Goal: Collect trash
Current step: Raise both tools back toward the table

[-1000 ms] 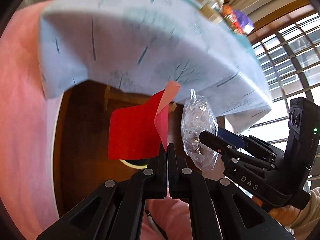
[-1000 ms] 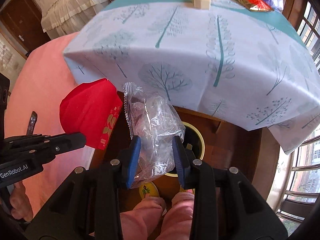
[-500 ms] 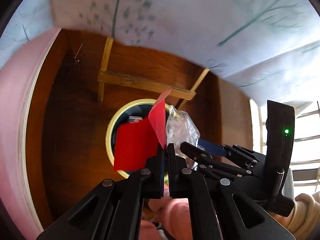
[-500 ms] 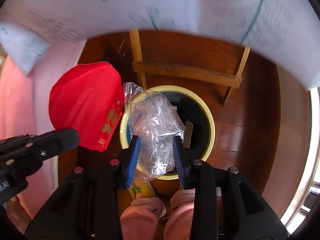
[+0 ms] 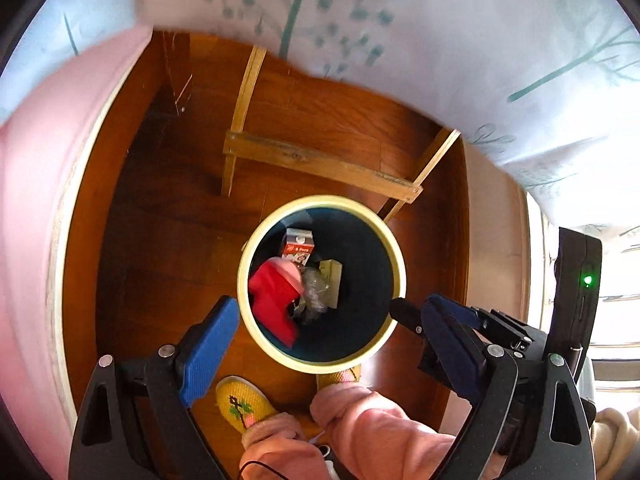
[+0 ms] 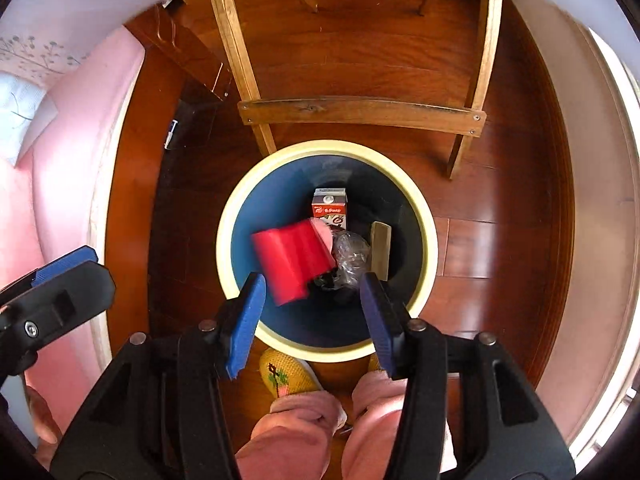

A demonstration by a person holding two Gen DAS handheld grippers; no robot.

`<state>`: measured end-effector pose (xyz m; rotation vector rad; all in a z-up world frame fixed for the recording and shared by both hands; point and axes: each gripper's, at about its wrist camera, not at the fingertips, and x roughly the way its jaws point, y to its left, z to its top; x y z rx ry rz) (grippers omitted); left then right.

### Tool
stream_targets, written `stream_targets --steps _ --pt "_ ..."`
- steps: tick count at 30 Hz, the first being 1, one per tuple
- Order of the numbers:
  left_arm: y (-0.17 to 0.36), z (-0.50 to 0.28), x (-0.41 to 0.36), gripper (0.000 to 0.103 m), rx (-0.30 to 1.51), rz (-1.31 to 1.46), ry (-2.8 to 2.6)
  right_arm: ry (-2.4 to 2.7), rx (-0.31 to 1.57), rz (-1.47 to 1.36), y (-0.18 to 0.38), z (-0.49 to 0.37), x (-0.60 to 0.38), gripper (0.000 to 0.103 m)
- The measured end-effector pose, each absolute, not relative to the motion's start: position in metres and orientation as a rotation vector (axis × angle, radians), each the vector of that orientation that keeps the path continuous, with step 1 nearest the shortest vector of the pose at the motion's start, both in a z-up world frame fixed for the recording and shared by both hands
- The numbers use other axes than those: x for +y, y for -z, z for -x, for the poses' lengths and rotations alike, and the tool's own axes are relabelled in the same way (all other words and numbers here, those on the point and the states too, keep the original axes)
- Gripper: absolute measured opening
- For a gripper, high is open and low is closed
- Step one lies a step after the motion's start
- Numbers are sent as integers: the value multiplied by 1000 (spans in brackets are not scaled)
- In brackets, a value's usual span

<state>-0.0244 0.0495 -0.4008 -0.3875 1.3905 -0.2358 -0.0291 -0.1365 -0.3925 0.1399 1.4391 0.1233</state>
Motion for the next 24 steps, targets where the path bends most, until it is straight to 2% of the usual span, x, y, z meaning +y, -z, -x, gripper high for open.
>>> stream_targets --steps 11,19,24 --pt "262 39 52 93 1285 353 238 -98 1368 -80 297 33 -126 46" --pt "148 50 61 93 1164 298 225 -152 1312 -73 181 40 -113 46" --pt "75 58 74 93 1059 264 189 -188 1205 -22 102 48 -107 46"
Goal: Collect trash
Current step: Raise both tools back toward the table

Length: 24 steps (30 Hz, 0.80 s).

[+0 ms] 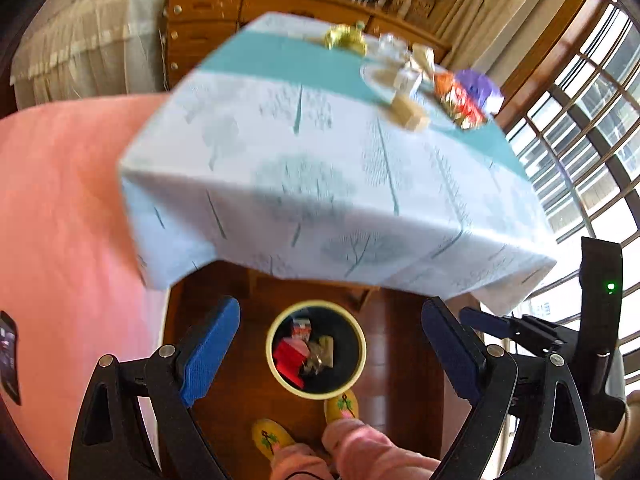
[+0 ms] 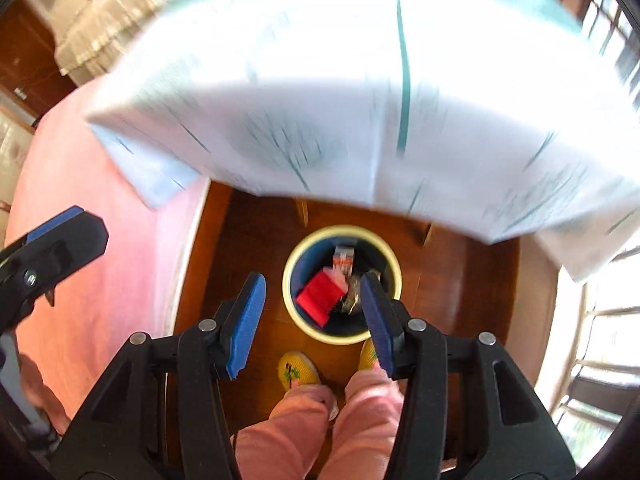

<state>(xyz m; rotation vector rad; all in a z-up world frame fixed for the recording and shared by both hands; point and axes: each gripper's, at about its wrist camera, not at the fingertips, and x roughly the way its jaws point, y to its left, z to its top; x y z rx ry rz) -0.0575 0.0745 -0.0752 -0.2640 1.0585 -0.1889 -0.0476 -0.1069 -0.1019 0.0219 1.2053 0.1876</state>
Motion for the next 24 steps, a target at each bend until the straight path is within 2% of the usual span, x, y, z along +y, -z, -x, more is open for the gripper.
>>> stream_targets --steps 13,24 --pt "-77 55 85 93 881 142 162 -125 931 -43 -57 44 -115 46" --pt "-141 36 85 93 805 106 125 -53 767 -75 -135 54 -137 46"
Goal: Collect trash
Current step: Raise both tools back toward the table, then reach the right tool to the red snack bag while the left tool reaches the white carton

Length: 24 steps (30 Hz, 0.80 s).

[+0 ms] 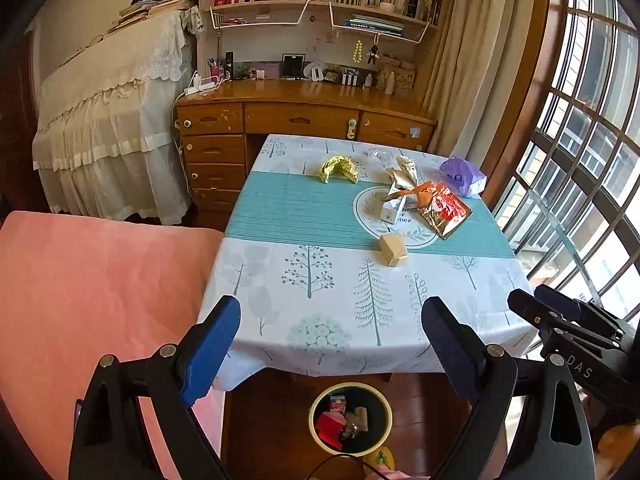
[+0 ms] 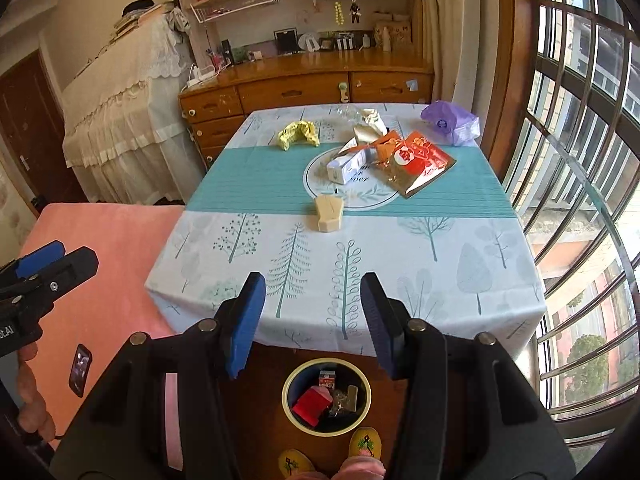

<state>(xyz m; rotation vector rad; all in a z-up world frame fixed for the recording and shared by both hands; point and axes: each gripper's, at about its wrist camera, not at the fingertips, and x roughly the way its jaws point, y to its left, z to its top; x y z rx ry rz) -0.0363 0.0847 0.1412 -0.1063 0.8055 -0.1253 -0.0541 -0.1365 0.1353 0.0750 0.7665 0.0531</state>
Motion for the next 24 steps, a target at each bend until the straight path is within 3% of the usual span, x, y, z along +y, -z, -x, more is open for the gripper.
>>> stream_targets --steps 13,24 --pt "-126 -38 48 93 887 103 168 9 722 -139 -151 32 -192 46" --pt "-94 -184 -23 93 968 123 120 -32 841 -215 -105 -127 -295 48"
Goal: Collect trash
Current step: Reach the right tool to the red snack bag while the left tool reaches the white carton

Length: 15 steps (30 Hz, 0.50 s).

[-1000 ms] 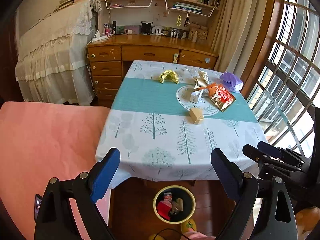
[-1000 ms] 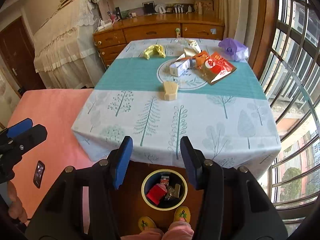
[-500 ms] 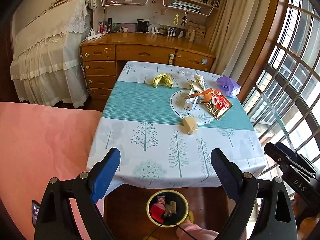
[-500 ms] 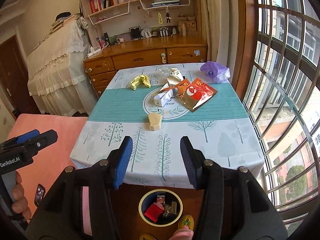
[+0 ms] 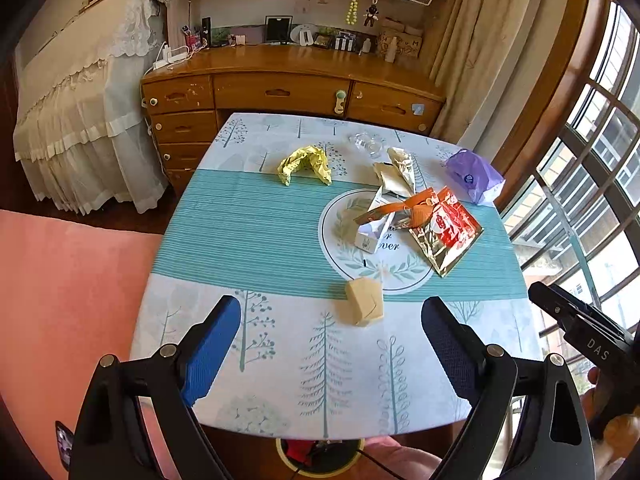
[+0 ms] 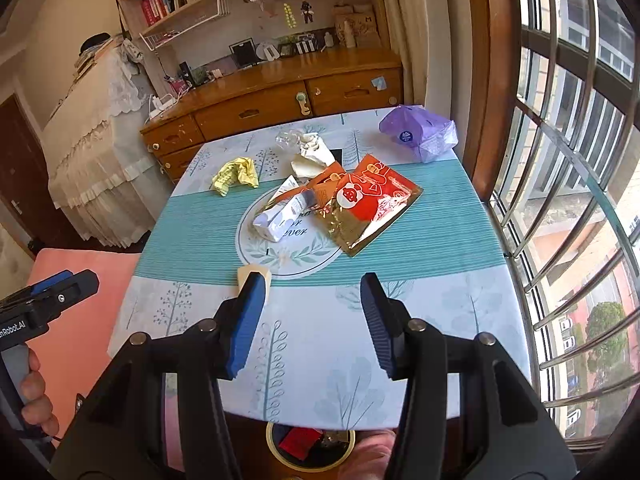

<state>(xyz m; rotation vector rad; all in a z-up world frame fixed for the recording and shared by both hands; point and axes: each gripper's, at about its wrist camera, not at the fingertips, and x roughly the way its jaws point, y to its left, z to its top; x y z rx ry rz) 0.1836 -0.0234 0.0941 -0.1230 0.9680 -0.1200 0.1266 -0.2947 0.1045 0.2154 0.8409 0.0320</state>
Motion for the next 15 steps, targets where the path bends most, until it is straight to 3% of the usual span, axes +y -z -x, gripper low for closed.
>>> stream_targets --steps 8,15 --pt "-47 -279 -78 93 1067 134 70 -134 958 -89 -60 -270 -353 64" --pt "-5 -303 -90 93 1155 152 3 -324 1016 150 -15 -378 -361 76"
